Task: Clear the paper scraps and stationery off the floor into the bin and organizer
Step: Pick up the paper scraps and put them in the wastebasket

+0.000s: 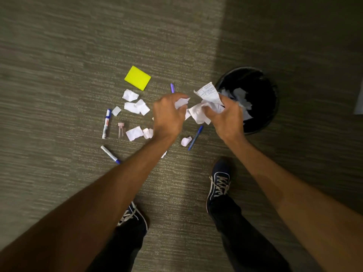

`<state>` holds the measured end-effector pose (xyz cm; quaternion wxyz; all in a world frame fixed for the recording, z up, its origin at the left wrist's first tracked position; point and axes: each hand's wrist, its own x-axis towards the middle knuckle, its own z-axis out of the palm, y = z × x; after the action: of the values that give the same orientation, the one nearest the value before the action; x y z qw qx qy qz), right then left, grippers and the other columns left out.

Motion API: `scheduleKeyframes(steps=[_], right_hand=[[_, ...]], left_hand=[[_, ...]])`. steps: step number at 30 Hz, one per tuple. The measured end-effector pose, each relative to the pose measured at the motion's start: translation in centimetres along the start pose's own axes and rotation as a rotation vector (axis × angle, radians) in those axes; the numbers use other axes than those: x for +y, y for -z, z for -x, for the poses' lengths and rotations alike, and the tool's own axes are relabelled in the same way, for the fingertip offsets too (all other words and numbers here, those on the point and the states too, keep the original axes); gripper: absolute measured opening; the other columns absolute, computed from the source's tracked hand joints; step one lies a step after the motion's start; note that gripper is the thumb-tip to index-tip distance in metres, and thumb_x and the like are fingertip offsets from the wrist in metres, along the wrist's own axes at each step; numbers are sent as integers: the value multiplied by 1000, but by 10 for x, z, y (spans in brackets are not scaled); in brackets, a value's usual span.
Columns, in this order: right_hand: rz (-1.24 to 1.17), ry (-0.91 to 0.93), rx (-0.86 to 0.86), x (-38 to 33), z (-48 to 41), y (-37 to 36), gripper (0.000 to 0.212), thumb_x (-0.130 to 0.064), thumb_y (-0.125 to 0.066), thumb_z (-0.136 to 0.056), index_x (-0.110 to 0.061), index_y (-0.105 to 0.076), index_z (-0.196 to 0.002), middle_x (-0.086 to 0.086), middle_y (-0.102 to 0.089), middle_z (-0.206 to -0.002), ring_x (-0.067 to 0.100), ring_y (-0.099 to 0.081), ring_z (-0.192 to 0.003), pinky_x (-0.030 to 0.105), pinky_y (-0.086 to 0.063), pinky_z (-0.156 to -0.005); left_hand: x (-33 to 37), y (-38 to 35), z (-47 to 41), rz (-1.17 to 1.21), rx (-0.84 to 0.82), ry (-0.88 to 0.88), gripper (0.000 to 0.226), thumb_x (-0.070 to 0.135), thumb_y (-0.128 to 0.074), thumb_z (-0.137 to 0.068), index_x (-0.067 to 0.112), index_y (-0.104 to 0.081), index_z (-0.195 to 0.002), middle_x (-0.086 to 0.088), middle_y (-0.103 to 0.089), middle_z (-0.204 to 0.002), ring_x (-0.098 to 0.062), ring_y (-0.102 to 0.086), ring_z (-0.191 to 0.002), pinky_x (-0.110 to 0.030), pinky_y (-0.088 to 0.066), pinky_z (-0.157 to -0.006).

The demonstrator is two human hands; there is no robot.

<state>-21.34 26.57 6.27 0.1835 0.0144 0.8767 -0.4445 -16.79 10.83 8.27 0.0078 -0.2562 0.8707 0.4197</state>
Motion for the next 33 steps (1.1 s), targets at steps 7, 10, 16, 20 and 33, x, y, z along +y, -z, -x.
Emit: scheduleKeyframes(steps=[7, 10, 16, 20, 33], right_hand=[[-26, -86, 98, 14, -13, 77, 28, -19, -78, -83, -17, -74, -110, -16, -71, -93, -1, -68, -87, 3, -49, -74], [-21, -161, 102, 36, -26, 95, 31, -17, -78, -84, -19, -73, -115, -15, -72, -97, -1, -68, -86, 0, -48, -74], [-67, -303, 26, 88, -55, 96, 35, -10, -75, -86, -14, -69, -121, -8, -71, -108, 14, -70, -102, 30, -59, -89], [-62, -420, -67, 112, -76, 85, 46, -10, -80, -83, -6, -63, -126, 13, -70, -119, 32, -68, -107, 53, -58, -90], [251, -194, -132, 107, -77, 93, 30, -10, -71, -88, -5, -66, -118, 12, -70, -107, 22, -65, -94, 21, -44, -69]], left_hand=[[70, -44, -11, 25, -113, -22, 27, 9, -75, -82, 14, -76, -108, -4, -77, -98, -17, -67, -81, -11, -47, -75], [82, -71, -22, 36, -208, 21, 31, 7, -77, -79, 14, -76, -109, -4, -75, -105, -13, -66, -85, -10, -46, -77], [76, -131, -44, -25, -324, 92, 30, 6, -77, -79, 16, -75, -108, -1, -73, -115, -13, -68, -98, -5, -41, -74], [64, -160, -55, -51, -427, 118, 37, 6, -79, -77, 16, -72, -111, 0, -72, -111, -14, -67, -96, -17, -48, -77], [76, -149, -54, -24, -405, -45, 47, 13, -71, -86, 13, -62, -132, -6, -58, -139, -17, -56, -124, -23, -44, -103]])
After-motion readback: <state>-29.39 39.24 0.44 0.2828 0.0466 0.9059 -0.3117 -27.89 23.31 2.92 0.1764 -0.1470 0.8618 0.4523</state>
